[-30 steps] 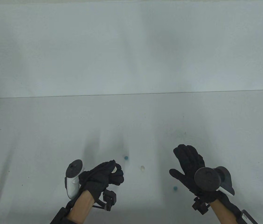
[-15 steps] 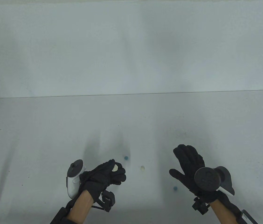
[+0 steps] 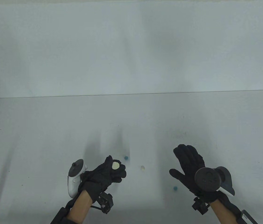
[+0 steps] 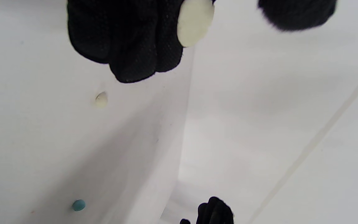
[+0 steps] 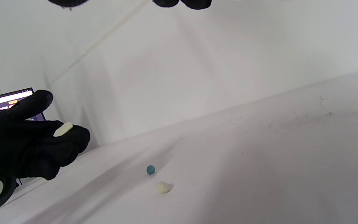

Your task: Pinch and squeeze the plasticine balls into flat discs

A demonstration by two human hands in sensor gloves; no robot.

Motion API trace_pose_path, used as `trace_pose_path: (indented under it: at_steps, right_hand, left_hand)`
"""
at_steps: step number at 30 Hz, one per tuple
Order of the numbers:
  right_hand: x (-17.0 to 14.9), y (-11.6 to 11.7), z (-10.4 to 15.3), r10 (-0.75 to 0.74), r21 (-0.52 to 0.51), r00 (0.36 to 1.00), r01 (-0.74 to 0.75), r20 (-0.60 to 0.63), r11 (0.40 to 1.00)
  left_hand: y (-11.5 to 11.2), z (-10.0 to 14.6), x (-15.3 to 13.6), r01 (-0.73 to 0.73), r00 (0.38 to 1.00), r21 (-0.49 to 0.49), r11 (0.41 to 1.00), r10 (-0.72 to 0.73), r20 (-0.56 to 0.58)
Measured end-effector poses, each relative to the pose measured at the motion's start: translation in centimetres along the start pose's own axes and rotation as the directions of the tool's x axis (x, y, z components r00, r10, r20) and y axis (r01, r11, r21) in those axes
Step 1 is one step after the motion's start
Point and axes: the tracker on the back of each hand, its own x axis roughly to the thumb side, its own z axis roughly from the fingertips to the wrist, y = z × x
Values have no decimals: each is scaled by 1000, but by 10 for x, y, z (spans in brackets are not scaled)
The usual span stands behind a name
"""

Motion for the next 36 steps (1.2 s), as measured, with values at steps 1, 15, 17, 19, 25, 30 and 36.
trace_pose_path:
  at_steps: [1, 15, 17, 19, 25, 30, 36]
  right_hand:
    - [0, 0, 0, 2, 1, 1000, -2, -1, 1000]
    - [1, 0, 0, 5, -3, 1000, -5, 2, 1000]
    - [0, 0, 0, 2, -4, 1000, -2, 3, 1000]
    - [0, 0, 0, 3, -1, 1000, -3, 2, 1000]
    - [0, 0, 0, 4, -2, 1000, -4, 2, 1000]
    - [0, 0, 0, 5, 1, 1000, -5, 1, 1000]
    - [0, 0, 0, 5, -1, 1000, -5, 2, 1000]
  left_hand:
    - [0, -1, 1, 41, 999, 22, 999, -41, 4]
    - [3, 1, 6, 152, 988, 119, 981, -153, -5]
    - [2, 0, 3, 88, 996, 51, 995, -89, 6]
    - [2, -1, -1, 7, 1000, -28, 1000, -6, 6]
    - [6, -1, 1, 93, 996, 85, 992, -93, -7]
    - [7, 1, 3, 115, 993, 129, 985, -115, -14]
    - [5, 4, 10, 165, 986, 147, 975, -168, 9]
